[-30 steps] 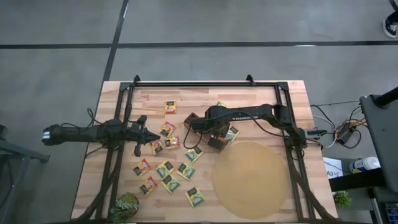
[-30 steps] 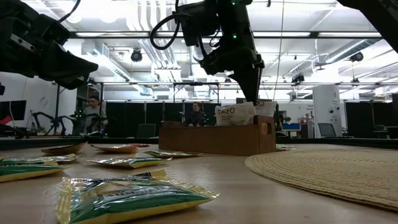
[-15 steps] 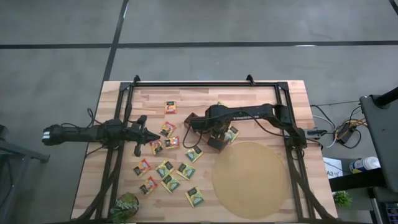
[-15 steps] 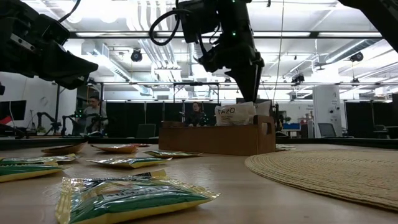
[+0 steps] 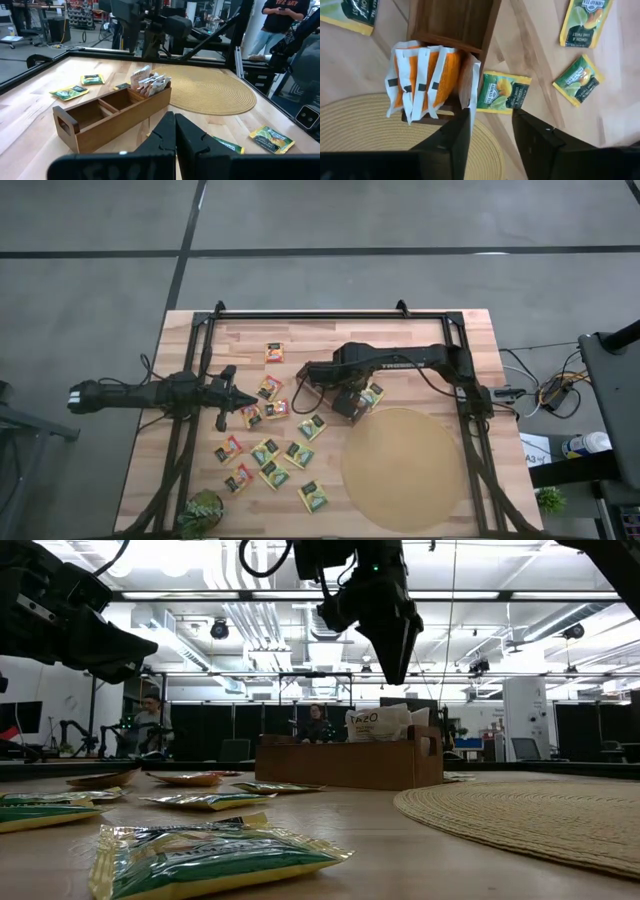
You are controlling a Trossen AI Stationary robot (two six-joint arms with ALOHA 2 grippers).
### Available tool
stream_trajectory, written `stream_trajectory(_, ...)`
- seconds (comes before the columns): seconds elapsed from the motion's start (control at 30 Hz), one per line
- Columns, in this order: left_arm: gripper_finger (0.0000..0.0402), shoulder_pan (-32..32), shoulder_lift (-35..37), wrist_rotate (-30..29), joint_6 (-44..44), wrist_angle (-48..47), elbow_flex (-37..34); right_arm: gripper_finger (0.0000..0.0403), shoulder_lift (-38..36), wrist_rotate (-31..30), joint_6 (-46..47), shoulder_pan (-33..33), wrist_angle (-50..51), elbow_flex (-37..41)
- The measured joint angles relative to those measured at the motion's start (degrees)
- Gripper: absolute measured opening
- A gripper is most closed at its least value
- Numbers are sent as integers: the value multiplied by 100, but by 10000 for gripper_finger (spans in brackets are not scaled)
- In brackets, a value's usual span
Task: Pick & Place Tea
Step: Adjust the white tea bags in the wooden organizer
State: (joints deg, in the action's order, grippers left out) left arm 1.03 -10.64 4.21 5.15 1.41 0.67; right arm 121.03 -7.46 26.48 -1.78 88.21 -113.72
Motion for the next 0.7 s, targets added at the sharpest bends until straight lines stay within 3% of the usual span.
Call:
stream_trajectory(0.27,0,-1,0,0,0,0,-2,19,-7,62,-313,115,-40,-60)
stream_trajectory(0.7,0,-1,0,0,2,0,0,8,-26,1557,-315,342,-1099,-93)
